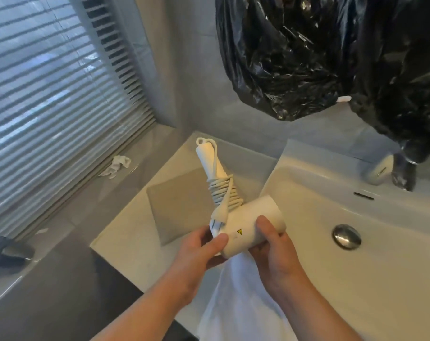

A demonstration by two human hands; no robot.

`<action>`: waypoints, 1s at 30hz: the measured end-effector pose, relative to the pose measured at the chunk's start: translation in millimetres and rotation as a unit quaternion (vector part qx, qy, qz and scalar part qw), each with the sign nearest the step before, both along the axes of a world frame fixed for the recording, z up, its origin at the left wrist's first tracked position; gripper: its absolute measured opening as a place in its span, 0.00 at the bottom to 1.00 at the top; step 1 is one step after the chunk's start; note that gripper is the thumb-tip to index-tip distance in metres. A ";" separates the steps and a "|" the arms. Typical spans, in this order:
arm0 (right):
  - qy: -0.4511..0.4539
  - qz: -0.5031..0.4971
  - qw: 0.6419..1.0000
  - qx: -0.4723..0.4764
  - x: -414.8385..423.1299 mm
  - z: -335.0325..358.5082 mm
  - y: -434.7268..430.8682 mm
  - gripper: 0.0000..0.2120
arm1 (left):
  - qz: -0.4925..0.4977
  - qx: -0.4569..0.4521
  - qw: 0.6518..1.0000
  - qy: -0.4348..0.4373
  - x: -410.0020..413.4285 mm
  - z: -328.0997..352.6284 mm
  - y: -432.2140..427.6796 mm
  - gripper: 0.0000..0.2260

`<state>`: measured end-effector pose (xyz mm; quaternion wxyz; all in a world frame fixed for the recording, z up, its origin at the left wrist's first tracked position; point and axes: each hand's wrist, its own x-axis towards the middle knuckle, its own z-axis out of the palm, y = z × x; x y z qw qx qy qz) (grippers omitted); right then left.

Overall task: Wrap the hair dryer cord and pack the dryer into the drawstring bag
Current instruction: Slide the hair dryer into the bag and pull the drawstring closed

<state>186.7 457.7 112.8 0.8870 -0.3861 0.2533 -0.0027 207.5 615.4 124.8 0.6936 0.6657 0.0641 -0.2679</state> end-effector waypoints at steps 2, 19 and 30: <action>0.014 -0.013 1.000 -0.011 2.0 -5.2 -4.5 0.25 | -0.028 0.033 0.999 0.000 8.0 -4.1 -2.7 0.16; 0.144 -0.156 0.969 -0.126 55.4 -27.3 1.3 0.15 | -0.397 0.565 0.701 -0.178 187.0 -158.1 80.2 0.31; 0.174 -0.203 0.949 -0.169 71.0 -22.2 25.3 0.07 | -0.323 0.588 0.686 -0.283 265.0 -177.9 105.9 0.19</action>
